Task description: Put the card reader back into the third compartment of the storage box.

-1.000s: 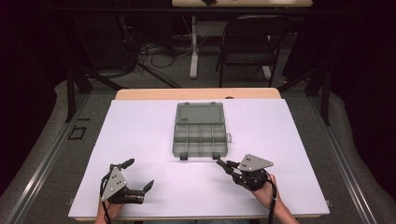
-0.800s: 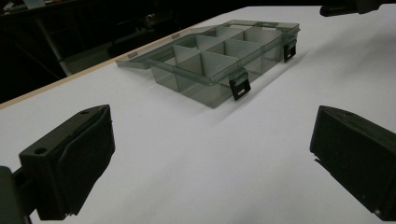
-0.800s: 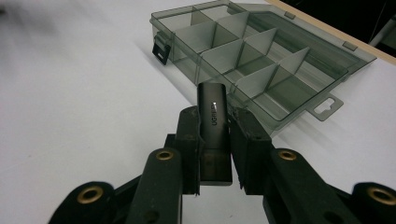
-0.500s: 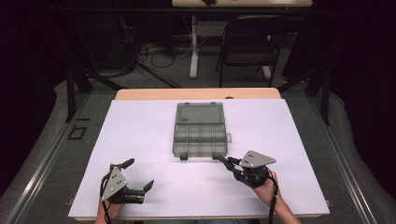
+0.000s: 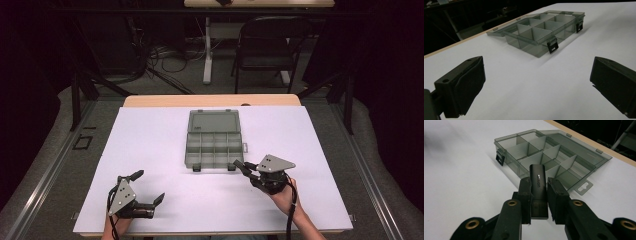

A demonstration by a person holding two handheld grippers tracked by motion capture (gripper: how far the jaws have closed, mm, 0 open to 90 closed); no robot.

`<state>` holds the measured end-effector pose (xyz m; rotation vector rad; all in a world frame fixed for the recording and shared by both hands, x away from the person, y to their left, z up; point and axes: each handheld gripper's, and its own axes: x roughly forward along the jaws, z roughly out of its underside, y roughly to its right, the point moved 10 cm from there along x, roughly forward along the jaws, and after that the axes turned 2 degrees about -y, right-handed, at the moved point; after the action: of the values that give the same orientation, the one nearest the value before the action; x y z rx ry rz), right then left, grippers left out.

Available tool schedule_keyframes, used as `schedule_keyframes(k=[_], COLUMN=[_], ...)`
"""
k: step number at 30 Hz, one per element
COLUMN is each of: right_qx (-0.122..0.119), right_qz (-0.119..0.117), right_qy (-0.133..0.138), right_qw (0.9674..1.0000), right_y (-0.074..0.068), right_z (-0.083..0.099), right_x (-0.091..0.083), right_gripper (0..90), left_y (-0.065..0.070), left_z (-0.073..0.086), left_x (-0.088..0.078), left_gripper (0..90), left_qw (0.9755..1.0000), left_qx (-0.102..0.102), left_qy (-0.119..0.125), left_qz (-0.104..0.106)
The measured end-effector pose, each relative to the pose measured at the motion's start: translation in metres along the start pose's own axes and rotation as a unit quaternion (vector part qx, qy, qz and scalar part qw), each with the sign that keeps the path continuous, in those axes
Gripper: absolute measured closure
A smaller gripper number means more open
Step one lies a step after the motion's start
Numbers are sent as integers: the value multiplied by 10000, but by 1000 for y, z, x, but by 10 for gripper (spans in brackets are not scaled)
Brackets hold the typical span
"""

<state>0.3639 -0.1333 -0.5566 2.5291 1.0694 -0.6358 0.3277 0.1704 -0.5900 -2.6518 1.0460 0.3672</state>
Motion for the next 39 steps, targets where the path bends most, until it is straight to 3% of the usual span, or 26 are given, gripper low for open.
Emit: schedule_keyframes(k=[39], right_qx=[125], right_qz=[115], right_qy=[-133], right_qw=[9998], right_y=[22], right_z=[-26], right_x=[26], right_gripper=[740], left_y=[-1], left_z=[0], left_x=[0], left_gripper=[3], left_qw=[10000], left_qx=[-34], left_qy=[-8], left_qz=[-35])
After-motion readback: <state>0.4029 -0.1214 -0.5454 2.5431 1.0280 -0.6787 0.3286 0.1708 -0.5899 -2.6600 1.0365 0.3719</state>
